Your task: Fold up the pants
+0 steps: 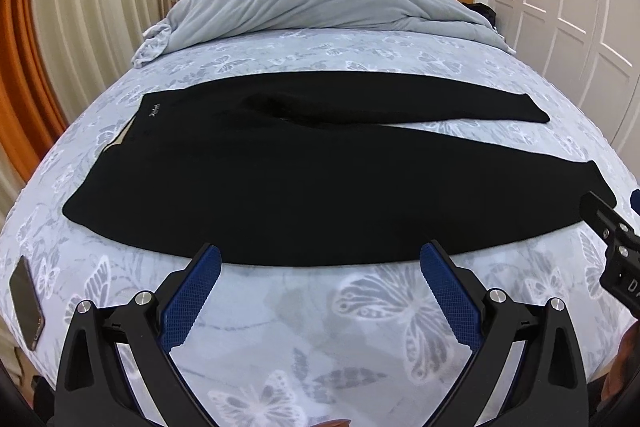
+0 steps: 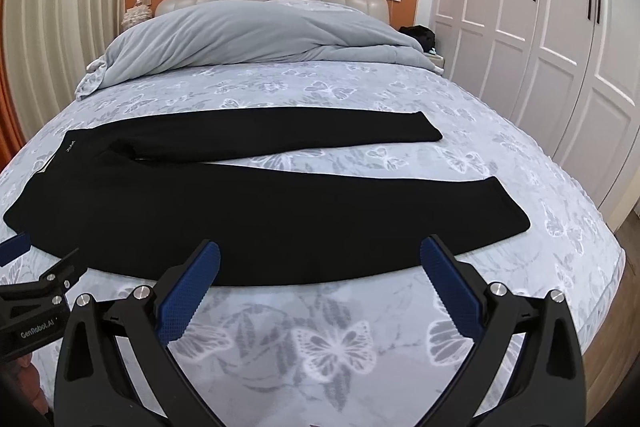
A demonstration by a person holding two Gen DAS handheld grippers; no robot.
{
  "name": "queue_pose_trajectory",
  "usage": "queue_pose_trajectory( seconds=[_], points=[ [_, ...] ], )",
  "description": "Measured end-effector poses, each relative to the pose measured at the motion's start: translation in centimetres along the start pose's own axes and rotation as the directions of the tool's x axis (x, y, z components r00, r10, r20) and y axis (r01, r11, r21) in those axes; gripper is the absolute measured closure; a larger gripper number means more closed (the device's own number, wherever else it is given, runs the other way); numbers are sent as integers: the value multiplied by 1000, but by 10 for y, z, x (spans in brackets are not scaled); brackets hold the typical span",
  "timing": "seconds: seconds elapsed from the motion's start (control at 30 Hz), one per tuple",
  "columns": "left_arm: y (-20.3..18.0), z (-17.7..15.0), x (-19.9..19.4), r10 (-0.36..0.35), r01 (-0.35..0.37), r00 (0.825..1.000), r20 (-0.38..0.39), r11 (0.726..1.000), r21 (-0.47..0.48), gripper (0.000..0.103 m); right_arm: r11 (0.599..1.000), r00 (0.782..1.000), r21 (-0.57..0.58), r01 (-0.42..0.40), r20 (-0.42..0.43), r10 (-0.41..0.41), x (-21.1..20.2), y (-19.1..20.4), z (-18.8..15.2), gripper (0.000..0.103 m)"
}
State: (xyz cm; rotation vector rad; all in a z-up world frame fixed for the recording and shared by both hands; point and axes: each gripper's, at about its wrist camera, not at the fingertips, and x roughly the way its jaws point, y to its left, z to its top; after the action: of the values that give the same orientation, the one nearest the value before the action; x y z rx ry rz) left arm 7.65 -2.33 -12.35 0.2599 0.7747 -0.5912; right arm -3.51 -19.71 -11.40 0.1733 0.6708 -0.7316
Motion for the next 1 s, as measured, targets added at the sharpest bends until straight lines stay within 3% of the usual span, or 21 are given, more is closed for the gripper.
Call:
queue_pose_trajectory(
  seconds=[0.63, 1.0],
  points=[
    [1, -3, 5, 9, -9, 1000, -13, 1000, 0, 5, 1000, 1000, 22, 1, -19, -1, 4, -8, -6, 5],
    [7, -2, -1, 35, -35, 999, 22, 999, -6, 5, 1000, 1000, 16, -6, -17, 6, 5, -4, -6, 5]
  ],
)
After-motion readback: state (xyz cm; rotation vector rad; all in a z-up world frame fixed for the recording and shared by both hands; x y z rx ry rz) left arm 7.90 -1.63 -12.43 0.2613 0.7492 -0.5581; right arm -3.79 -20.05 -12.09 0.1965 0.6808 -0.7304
